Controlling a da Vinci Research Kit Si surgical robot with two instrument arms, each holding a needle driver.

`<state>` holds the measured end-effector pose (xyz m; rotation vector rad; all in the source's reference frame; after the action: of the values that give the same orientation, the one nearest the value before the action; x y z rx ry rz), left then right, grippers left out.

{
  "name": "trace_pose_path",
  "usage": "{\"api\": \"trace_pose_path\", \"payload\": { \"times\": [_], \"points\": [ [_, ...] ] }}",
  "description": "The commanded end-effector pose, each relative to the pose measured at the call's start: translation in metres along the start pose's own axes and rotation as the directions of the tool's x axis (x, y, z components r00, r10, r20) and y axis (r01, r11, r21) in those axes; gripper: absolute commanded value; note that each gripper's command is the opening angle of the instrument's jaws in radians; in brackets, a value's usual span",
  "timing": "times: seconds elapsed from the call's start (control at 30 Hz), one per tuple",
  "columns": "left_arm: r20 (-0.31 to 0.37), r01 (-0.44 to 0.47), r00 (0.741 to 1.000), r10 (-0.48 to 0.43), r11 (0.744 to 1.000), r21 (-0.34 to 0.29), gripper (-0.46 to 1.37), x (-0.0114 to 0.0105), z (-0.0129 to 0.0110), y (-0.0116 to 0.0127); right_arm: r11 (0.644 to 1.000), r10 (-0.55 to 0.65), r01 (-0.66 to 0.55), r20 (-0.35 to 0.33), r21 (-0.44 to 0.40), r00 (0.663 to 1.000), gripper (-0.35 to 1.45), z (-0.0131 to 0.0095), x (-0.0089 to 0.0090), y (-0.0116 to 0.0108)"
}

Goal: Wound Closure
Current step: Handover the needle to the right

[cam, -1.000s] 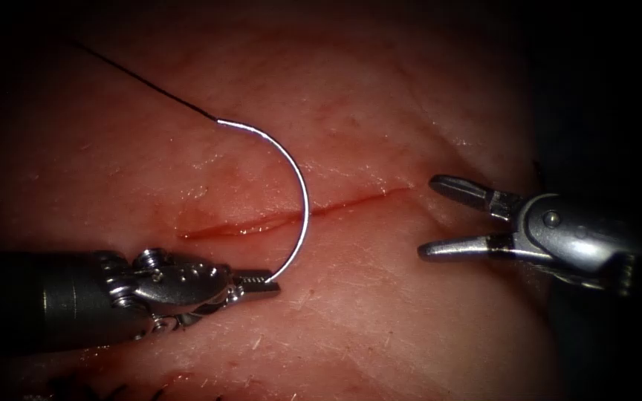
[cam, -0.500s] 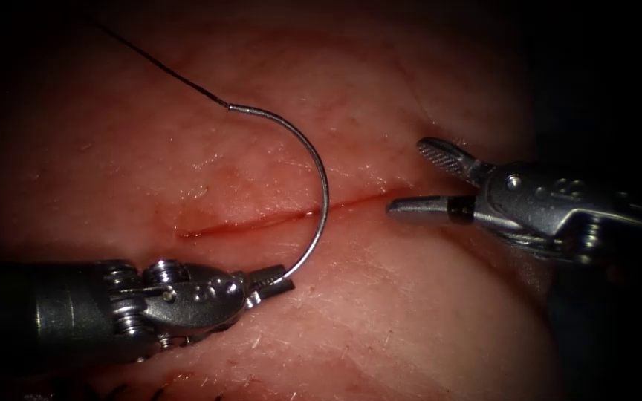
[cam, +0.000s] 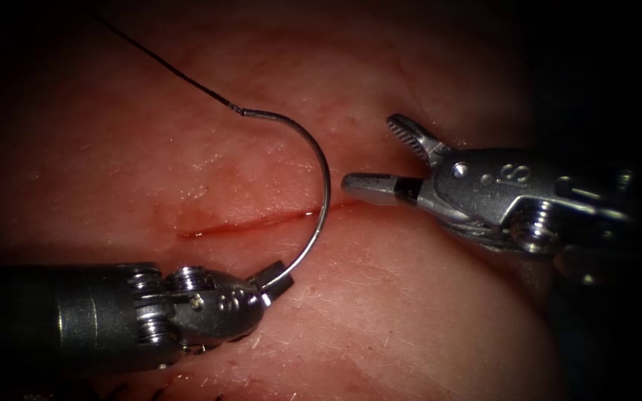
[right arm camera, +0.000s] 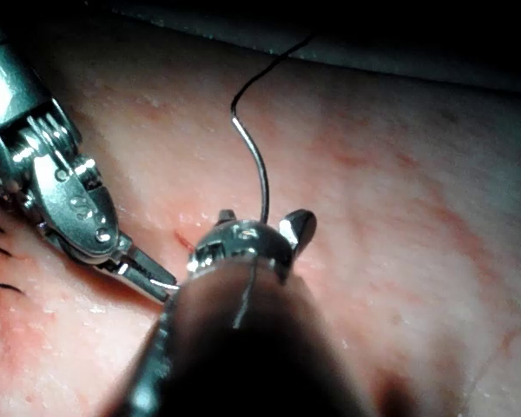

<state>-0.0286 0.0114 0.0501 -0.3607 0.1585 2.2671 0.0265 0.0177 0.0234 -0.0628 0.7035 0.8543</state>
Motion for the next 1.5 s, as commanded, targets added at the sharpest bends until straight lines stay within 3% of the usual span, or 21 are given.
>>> {"api": "trace_pose_path", "payload": {
  "times": [0.03,0.3,0.87,1.2,1.5],
  "points": [
    [0.0,0.0,1.0,0.0,1.0,-0.001,-0.35,0.0,-0.0001,0.0001,1.0,-0.003,0.003,-0.002,-0.006,1.0,0.93,0.0001,0.0001,-0.0003],
    [0.007,-0.003,1.0,0.003,1.0,0.006,-0.35,0.0003,-0.0003,0.0008,1.0,-0.005,0.005,-0.009,-0.019,1.0,0.76,0.0014,-0.0001,-0.0017],
    [0.014,-0.022,1.0,0.022,1.0,0.017,-0.35,0.0004,-0.0009,0.0016,0.999,-0.011,0.011,0.007,-0.041,1.0,0.64,0.0036,-0.001,-0.0033],
    [0.014,-0.048,0.999,0.048,0.999,0.02,-0.35,0.0005,-0.0014,0.0021,0.999,-0.014,0.015,0.021,-0.044,1.0,0.56,0.0042,-0.0017,-0.0031],
    [-0.001,-0.076,0.997,0.076,0.997,0.027,-0.35,0.0009,-0.002,0.0021,0.999,-0.017,0.018,0.039,-0.039,0.999,0.12,0.0044,-0.0019,-0.0033]
  ]
}}
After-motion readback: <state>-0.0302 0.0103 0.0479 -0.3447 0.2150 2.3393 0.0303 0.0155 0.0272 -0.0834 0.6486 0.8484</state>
